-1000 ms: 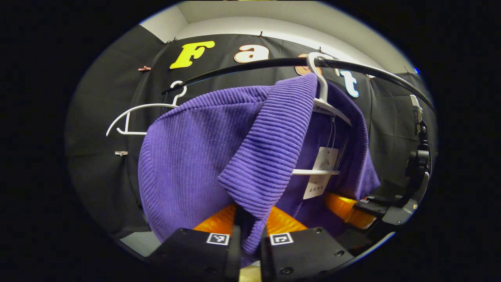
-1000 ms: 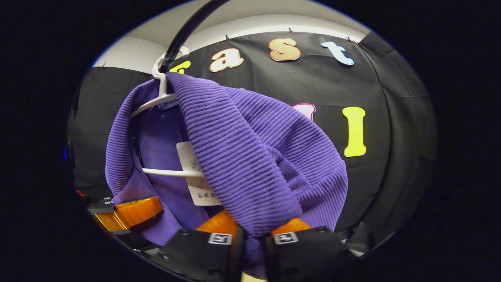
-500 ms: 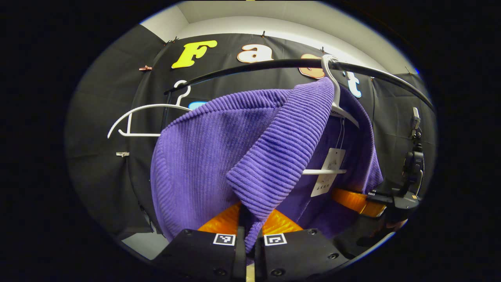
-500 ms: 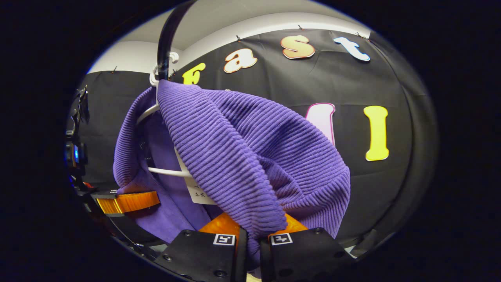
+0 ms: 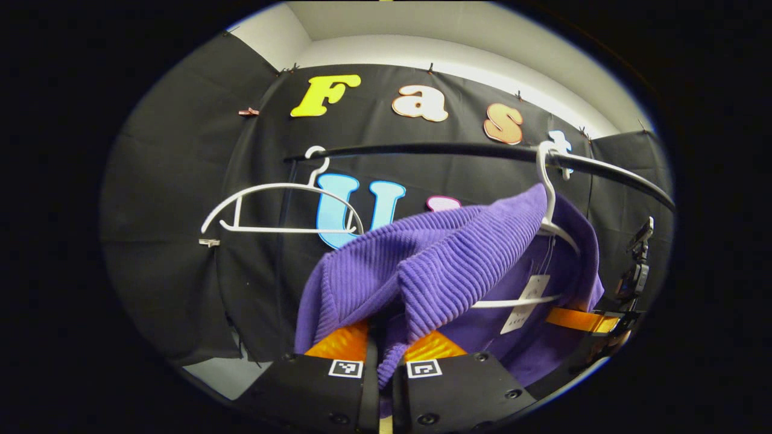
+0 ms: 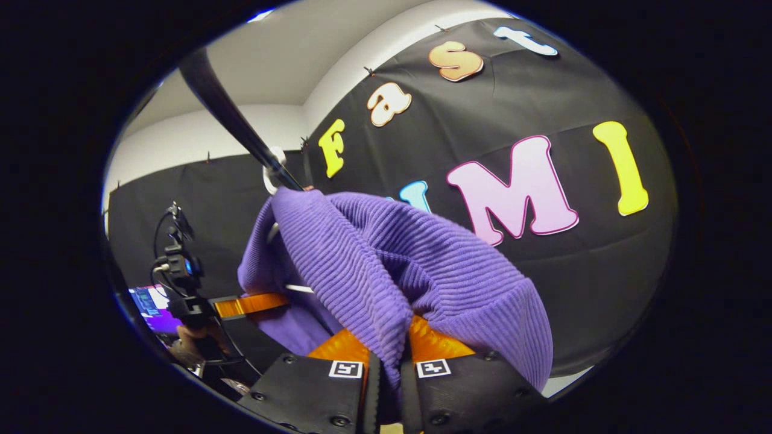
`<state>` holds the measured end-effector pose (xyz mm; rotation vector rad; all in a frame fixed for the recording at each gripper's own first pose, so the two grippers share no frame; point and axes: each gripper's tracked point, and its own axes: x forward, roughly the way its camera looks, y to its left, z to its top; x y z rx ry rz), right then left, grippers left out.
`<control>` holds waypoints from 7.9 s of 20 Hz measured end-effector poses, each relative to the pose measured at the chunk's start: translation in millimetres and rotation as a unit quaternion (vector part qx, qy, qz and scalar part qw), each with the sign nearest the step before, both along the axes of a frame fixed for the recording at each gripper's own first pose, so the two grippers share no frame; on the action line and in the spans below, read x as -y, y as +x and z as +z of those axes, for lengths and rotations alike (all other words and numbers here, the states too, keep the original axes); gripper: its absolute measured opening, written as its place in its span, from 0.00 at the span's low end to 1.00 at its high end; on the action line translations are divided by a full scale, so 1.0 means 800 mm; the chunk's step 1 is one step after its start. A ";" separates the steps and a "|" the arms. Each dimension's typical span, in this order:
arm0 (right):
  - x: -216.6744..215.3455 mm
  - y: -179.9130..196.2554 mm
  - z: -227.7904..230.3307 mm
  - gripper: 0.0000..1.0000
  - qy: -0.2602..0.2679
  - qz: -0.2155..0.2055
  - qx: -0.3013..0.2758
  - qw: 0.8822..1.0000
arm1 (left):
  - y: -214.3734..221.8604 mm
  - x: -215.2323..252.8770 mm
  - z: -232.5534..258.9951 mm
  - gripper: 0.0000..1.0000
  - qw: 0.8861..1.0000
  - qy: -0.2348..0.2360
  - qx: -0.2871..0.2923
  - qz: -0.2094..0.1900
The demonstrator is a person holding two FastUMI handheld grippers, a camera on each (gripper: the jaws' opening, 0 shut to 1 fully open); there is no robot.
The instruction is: Grasp the clothes on the hanger with both hands and then place them into the laundry hamper below.
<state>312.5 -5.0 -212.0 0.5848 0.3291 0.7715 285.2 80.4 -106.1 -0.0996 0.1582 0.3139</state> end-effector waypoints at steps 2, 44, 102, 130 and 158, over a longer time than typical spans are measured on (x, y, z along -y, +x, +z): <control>0.007 -0.003 0.019 0.18 0.031 0.006 0.004 0.999 | -0.008 -0.003 0.019 0.12 1.000 0.009 0.012 0.006; 0.018 0.082 0.124 0.17 0.356 0.008 -0.091 0.930 | 0.085 -0.117 -0.096 0.12 0.940 -0.306 -0.089 -0.120; -0.063 -0.358 -0.427 0.18 -0.360 0.119 -0.439 0.814 | -0.235 0.129 -0.502 0.12 0.742 -0.460 -0.487 0.025; -0.034 -0.361 -0.440 0.99 -0.381 0.116 -0.430 0.811 | -0.244 0.107 -0.518 0.96 0.750 -0.427 -0.504 0.040; -0.069 -0.284 0.002 0.98 -0.221 -0.213 -0.068 0.949 | -0.263 -0.001 -0.113 0.95 0.957 -0.193 -0.162 -0.145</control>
